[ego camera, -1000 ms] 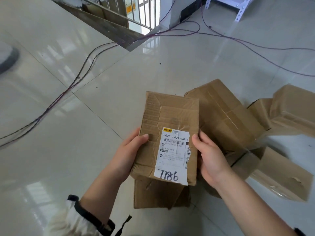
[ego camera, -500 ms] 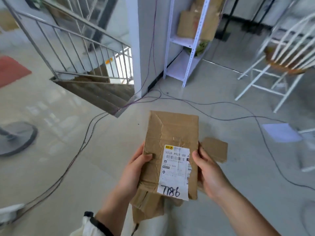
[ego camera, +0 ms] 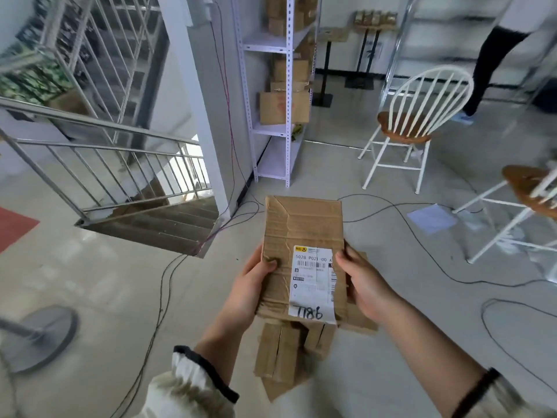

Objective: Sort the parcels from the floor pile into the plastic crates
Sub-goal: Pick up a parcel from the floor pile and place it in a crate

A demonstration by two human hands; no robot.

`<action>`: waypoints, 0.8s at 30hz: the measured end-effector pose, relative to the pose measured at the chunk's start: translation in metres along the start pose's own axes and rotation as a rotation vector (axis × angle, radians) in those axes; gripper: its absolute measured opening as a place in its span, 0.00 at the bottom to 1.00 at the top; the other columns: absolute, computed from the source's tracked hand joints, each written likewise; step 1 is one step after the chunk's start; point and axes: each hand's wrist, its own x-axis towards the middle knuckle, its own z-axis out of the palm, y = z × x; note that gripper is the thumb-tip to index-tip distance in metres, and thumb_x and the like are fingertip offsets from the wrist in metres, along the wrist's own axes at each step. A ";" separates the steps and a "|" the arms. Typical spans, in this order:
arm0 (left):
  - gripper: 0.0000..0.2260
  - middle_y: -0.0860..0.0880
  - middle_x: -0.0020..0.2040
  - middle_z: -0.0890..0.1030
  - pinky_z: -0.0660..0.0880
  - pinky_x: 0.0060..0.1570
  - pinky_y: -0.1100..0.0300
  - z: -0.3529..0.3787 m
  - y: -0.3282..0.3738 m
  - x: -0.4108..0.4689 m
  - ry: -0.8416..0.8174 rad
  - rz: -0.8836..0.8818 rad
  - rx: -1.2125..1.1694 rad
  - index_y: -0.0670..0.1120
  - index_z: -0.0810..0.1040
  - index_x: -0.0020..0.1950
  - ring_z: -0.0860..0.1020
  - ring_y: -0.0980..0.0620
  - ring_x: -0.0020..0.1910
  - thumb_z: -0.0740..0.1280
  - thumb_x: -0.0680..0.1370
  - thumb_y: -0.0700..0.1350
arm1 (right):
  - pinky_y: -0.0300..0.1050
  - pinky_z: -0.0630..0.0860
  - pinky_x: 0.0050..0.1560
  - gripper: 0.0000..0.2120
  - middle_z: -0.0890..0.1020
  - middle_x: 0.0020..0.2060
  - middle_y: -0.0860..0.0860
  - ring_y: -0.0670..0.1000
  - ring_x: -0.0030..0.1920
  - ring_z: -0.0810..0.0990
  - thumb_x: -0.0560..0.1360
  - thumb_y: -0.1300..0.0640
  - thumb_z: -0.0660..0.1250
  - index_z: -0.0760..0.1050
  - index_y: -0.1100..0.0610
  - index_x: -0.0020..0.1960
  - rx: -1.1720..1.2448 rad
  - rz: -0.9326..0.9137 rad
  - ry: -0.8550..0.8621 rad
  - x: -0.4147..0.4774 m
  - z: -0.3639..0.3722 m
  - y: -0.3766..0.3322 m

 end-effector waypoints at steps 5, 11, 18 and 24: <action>0.22 0.42 0.58 0.81 0.77 0.53 0.55 0.012 0.007 -0.006 -0.104 -0.024 0.008 0.44 0.74 0.66 0.80 0.44 0.57 0.61 0.72 0.42 | 0.46 0.74 0.52 0.12 0.81 0.55 0.42 0.46 0.56 0.79 0.82 0.52 0.54 0.72 0.39 0.60 0.024 -0.039 0.119 -0.031 -0.007 0.003; 0.21 0.45 0.53 0.83 0.77 0.47 0.58 0.088 0.007 -0.004 -0.293 -0.075 0.065 0.46 0.77 0.61 0.81 0.49 0.50 0.63 0.69 0.43 | 0.43 0.73 0.48 0.17 0.81 0.53 0.40 0.45 0.53 0.78 0.83 0.54 0.53 0.68 0.35 0.65 0.094 -0.118 0.340 -0.094 -0.065 0.003; 0.17 0.53 0.49 0.85 0.75 0.58 0.45 0.250 -0.021 -0.048 -0.532 -0.199 0.224 0.62 0.81 0.55 0.81 0.47 0.52 0.67 0.69 0.44 | 0.47 0.73 0.56 0.15 0.82 0.52 0.39 0.44 0.56 0.77 0.82 0.52 0.55 0.70 0.34 0.62 0.265 -0.216 0.695 -0.241 -0.169 0.031; 0.15 0.52 0.48 0.85 0.76 0.43 0.57 0.395 -0.062 -0.174 -1.012 -0.204 0.236 0.51 0.78 0.59 0.83 0.52 0.47 0.60 0.78 0.36 | 0.47 0.75 0.57 0.18 0.80 0.60 0.45 0.48 0.61 0.77 0.81 0.51 0.58 0.67 0.40 0.70 0.298 -0.194 1.125 -0.428 -0.231 0.092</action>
